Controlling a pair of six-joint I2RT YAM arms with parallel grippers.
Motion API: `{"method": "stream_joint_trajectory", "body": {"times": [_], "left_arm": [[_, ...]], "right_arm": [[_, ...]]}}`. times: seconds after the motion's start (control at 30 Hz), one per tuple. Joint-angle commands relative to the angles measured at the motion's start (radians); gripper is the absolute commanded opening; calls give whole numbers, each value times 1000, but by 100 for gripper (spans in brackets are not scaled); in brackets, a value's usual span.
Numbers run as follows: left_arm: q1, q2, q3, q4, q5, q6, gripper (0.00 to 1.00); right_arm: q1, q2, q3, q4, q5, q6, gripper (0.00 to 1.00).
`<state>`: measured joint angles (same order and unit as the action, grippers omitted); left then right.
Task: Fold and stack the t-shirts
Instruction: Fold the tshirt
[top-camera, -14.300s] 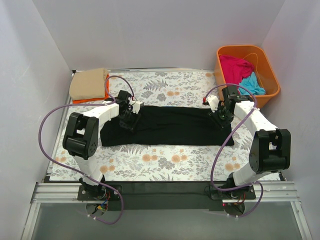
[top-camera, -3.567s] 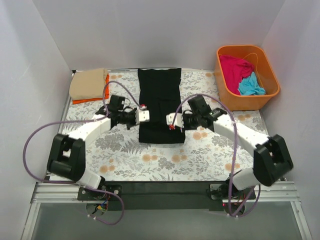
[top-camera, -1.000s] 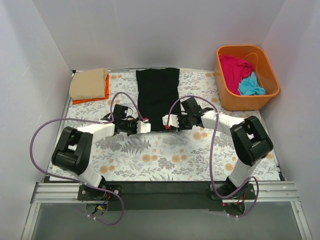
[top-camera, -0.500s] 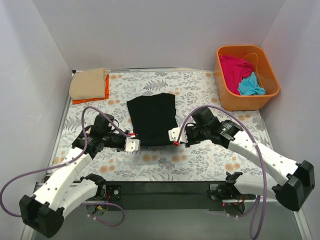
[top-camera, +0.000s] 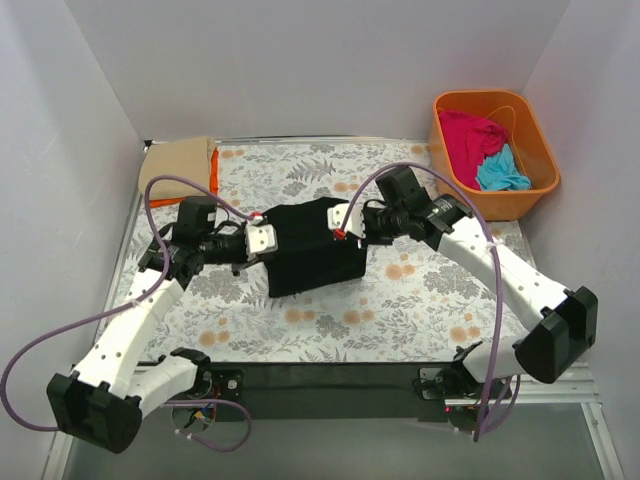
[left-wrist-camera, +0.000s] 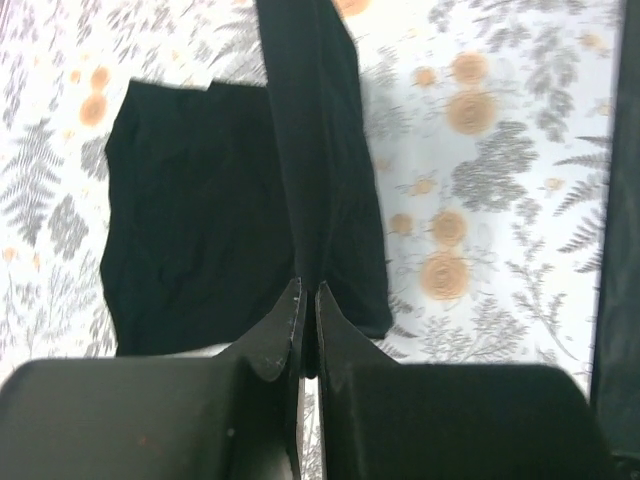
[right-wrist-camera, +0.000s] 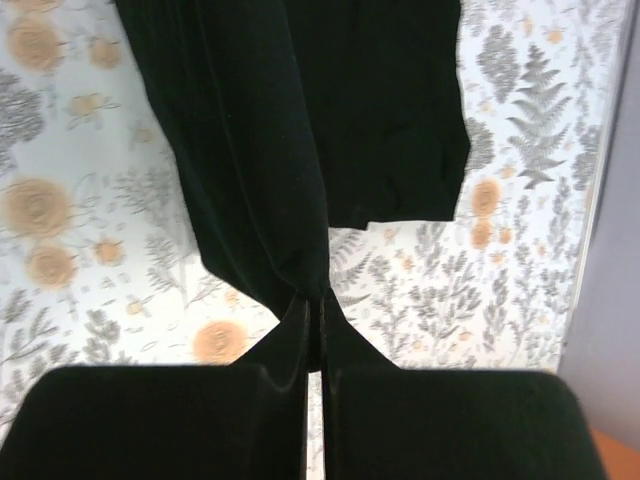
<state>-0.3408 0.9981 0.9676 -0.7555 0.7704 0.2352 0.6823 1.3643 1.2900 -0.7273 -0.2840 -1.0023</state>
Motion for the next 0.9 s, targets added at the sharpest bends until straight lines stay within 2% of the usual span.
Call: {"method": "stream_joint_trajectory", "body": {"times": [0.0,0.1,0.23,0.37,0.53,0.6,0.73,0.77,0.83,0.87], "left_arm": [[129,69,56,96,59,-34,0],[221,164,89,205,89,-46,0],[275,327,181,269,128,-69,0],[286,463,203,347,107,-77,0],[296,678,255,474,78,-157,0],[296,768,264,548,40,-188,0],[298,920,358,565,7,-217,0],[298,941,382,565,1,-215,0],[298,979,398,555,-29,-206,0],[299,1003,411,552,-43,-208,0]], "right_arm": [[-38,57,115,17,-20,-56,1],[-64,148,204,23,-35,-65,1],[-98,304,308,48,-49,-93,1],[-139,481,458,68,-66,-124,1],[-178,727,646,101,-78,-134,1],[-188,812,684,127,-81,-134,1],[-193,916,758,170,-70,-125,1],[-194,932,767,192,-60,-118,2],[-193,975,790,256,-46,-85,12],[-193,989,834,273,-31,-67,25]]}}
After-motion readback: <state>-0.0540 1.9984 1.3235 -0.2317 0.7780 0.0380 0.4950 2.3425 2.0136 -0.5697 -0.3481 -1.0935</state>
